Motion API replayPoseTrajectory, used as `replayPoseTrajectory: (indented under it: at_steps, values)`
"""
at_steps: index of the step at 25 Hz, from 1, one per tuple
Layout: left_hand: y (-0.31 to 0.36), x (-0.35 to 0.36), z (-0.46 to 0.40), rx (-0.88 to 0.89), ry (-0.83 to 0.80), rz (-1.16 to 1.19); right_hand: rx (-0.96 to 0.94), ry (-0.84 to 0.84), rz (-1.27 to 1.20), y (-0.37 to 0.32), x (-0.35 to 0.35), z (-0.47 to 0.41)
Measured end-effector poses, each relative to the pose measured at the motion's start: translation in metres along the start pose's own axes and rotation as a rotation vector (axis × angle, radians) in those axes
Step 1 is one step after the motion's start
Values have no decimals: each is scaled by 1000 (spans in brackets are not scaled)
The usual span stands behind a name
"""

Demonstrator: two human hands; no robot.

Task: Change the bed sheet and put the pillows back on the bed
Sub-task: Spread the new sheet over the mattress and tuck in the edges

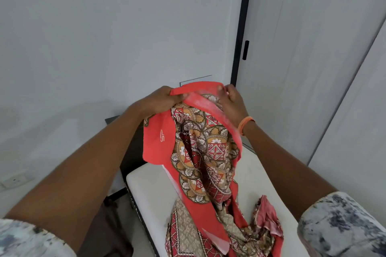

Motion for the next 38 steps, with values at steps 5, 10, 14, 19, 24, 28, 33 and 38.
replayPoseTrajectory:
  at_steps: [5, 10, 14, 19, 24, 28, 33, 38]
  values:
    - [6, -17, 1, 54, 270, -157, -317, -222, 638, 1, 32, 20]
    - [-12, -23, 7, 211, 123, -640, 32, -220, 77, 23, 16, 7]
    - [-59, -12, 14, -14, 241, -791, 187, -124, -41, 35, -3, -7]
    - [-105, -9, 35, -404, 354, -2, 355, -39, 226, 67, -27, -20]
    - [-50, 25, 12, -507, 77, 830, -283, 100, 774, -3, 19, 13]
    - [0, 16, -11, -466, 11, 903, -1361, -489, 1186, -9, 111, 118]
    - [23, 16, -15, -493, -156, 683, -1313, -560, 1323, 0, 99, 95]
    - [31, 36, -18, -447, -255, 702, -1545, -528, 1382, -7, 104, 87]
Point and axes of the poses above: each hand's wrist, its own z-axis away from the middle knuckle, its own x-axis out of the palm, y = z × x, the point moved 5 cm from there along -z, towards the middle knuckle, and after that the axes turned 3 degrees about x, right-handed, at the moved point
